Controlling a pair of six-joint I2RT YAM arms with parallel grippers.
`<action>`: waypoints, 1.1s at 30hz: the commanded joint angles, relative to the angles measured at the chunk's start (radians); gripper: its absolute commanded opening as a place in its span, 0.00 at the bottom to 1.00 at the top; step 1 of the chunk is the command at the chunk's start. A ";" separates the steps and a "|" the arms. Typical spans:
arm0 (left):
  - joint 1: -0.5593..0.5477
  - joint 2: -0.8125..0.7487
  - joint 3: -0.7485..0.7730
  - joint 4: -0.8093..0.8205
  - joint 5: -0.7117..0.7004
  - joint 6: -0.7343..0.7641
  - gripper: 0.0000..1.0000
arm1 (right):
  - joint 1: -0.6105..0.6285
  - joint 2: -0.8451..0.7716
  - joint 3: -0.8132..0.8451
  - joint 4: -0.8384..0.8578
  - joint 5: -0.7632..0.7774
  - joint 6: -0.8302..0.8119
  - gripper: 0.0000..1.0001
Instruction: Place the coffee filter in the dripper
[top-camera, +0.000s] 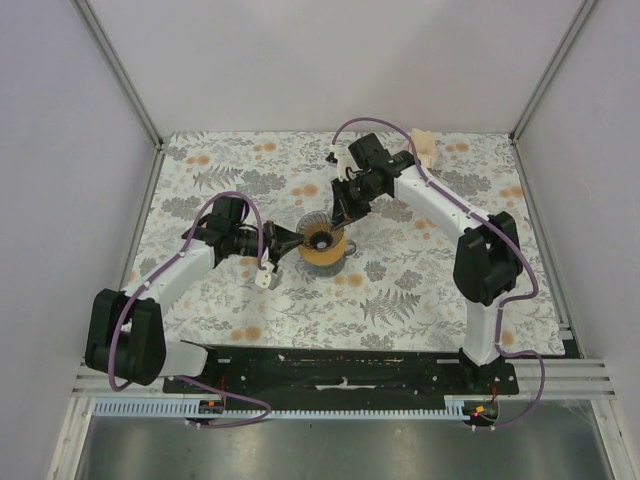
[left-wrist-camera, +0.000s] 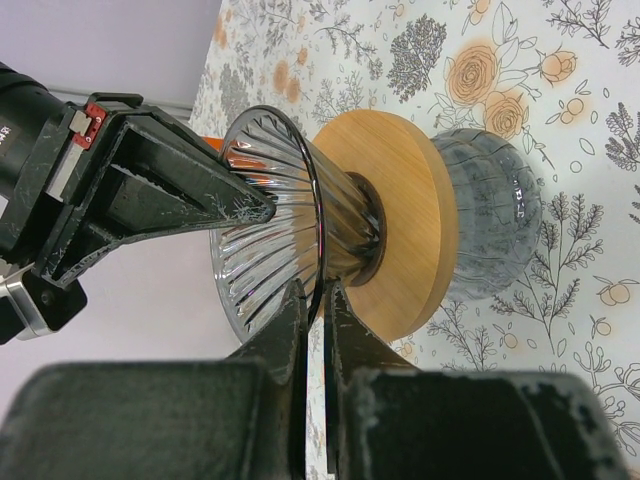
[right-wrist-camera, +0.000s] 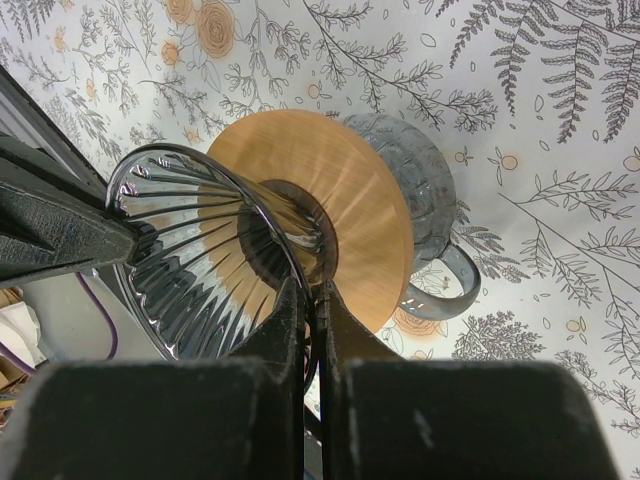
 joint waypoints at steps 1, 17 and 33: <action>-0.001 0.066 -0.076 -0.185 -0.157 -0.022 0.02 | 0.016 0.046 -0.083 -0.066 0.115 -0.015 0.00; 0.006 0.019 0.007 -0.144 -0.085 0.015 0.54 | 0.016 -0.007 0.091 -0.074 0.101 -0.003 0.46; 0.016 -0.061 0.047 -0.115 -0.048 -0.028 0.71 | -0.006 -0.080 0.234 -0.184 0.152 -0.099 0.72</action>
